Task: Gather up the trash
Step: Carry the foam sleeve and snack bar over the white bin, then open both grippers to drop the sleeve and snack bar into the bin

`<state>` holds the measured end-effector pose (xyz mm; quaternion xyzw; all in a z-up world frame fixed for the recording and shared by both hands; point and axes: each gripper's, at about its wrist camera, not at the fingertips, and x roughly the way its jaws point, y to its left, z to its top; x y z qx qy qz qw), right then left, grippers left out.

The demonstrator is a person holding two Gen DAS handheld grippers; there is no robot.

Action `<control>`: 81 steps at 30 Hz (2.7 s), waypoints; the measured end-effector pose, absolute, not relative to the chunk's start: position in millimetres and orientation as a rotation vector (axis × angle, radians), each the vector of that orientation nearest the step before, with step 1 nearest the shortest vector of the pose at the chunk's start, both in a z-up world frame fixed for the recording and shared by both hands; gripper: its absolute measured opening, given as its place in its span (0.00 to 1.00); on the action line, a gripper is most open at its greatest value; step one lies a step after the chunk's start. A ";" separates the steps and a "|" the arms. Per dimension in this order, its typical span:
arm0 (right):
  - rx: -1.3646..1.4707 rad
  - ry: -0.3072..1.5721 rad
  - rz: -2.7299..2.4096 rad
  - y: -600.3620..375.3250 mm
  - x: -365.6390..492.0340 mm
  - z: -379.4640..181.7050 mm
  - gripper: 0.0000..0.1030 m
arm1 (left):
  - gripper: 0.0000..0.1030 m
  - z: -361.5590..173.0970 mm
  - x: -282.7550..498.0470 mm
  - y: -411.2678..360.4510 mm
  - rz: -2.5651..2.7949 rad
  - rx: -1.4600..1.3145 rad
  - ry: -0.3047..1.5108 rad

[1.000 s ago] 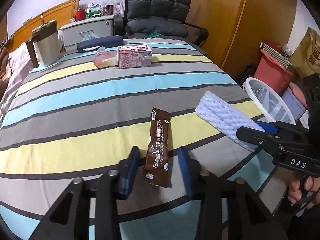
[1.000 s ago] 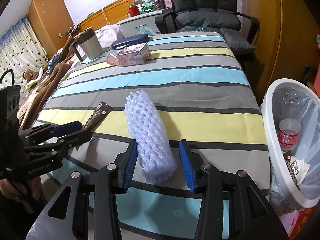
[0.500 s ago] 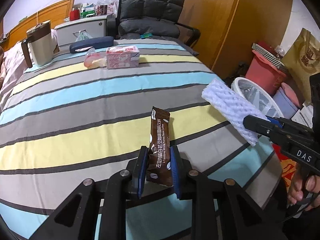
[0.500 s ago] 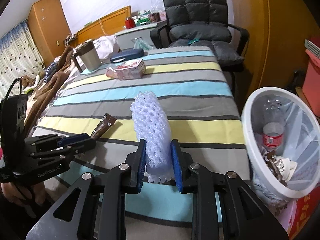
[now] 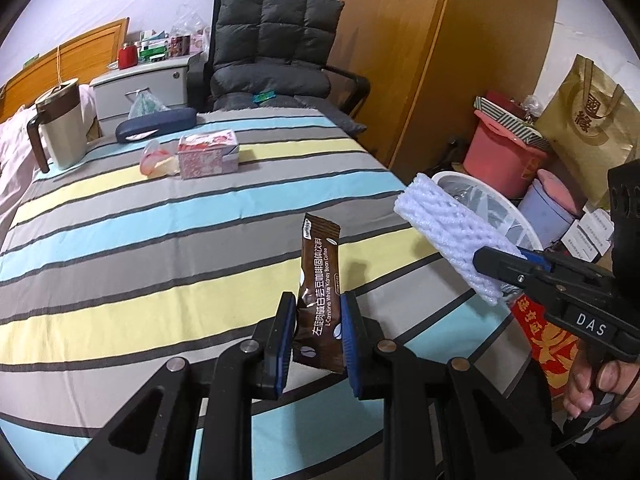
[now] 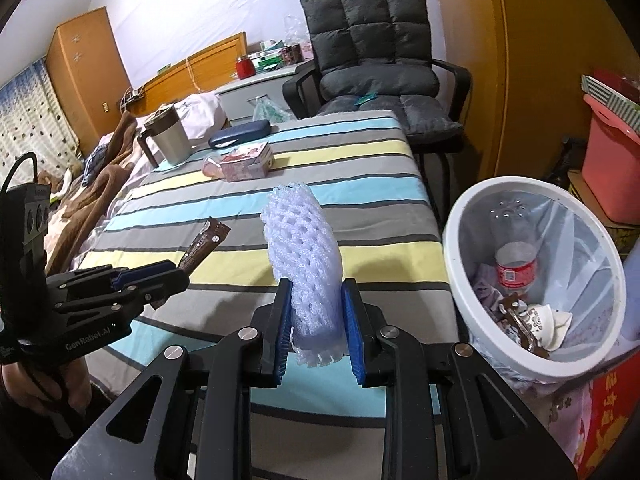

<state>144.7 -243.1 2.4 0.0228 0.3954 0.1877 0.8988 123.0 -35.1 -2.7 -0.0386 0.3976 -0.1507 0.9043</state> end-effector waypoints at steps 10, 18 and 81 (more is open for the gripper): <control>0.073 0.794 0.331 -264.4 139.8 8.1 0.26 | 0.23 6.9 128.8 -55.6 -0.355 -0.066 0.802; 0.094 0.779 0.280 -285.6 136.9 10.9 0.26 | 0.23 13.4 136.3 -81.7 -0.407 -0.048 0.790; 0.208 0.819 0.021 -377.4 137.6 -8.1 0.39 | 0.49 1.3 183.9 -201.6 -0.608 -0.012 0.838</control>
